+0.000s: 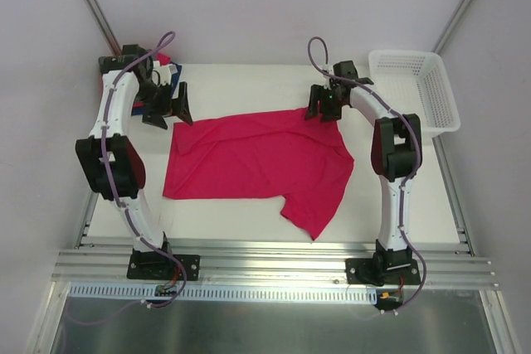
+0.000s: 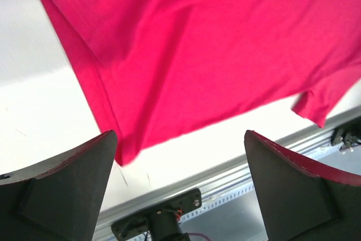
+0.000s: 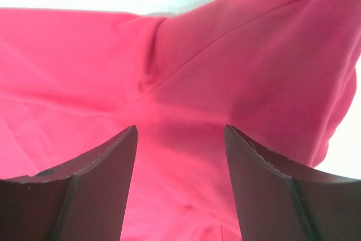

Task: Fold and stack the t-shirts
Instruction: Fold the flattened tshirt in 1/3 of the way

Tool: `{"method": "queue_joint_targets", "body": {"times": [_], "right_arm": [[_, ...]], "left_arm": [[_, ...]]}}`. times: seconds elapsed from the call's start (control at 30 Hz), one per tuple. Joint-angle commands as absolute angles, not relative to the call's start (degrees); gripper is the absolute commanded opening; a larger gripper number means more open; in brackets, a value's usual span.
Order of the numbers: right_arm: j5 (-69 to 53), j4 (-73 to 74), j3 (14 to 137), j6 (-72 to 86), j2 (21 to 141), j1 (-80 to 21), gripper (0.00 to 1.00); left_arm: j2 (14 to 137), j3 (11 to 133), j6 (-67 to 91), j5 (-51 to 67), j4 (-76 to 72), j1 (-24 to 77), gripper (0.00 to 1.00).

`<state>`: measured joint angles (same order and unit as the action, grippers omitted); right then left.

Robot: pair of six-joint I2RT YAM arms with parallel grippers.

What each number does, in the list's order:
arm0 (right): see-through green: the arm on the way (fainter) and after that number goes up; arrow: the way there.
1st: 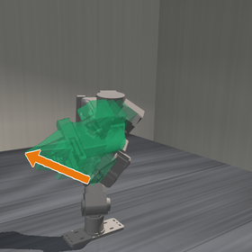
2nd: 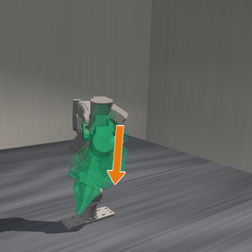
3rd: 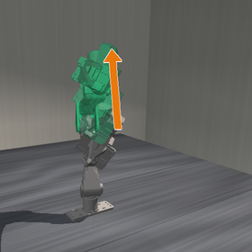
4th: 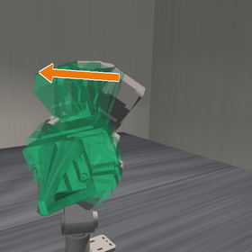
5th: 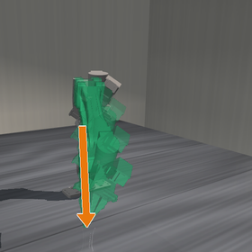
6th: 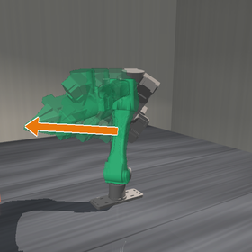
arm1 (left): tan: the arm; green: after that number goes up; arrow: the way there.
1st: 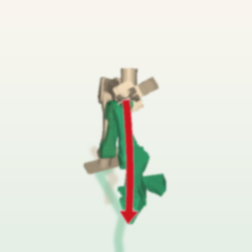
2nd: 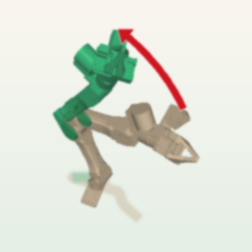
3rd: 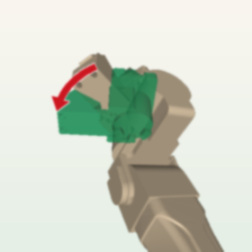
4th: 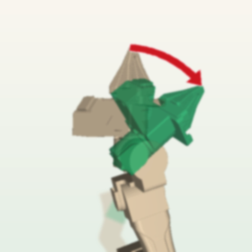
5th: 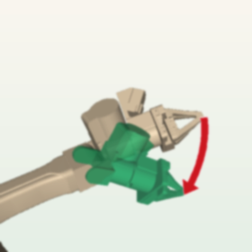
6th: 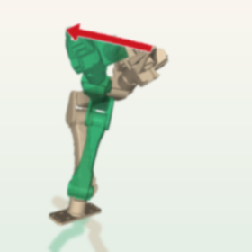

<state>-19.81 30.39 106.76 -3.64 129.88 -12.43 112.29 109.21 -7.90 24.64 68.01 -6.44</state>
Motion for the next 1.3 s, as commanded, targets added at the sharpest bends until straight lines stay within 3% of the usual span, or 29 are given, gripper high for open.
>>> {"method": "queue_joint_targets", "body": {"times": [0.0, 0.27, 1.27], "right_arm": [[-19.16, 30.24, 105.65, -4.22, 124.02, -13.18, 0.66], [-18.81, 30.41, 104.85, -4.83, 123.05, -13.89, 0.67], [-17.49, 30.06, 102.66, -6.33, 121.73, -13.54, 0.67]], "left_arm": [[108.90, 102.94, -7.74, 28.91, 71.01, -7.12, 0.96], [113.29, 99.85, -8.18, 34.89, 71.81, -7.82, 0.68], [132.09, 110.21, -7.29, 33.40, 70.75, -11.86, 0.62]]}}
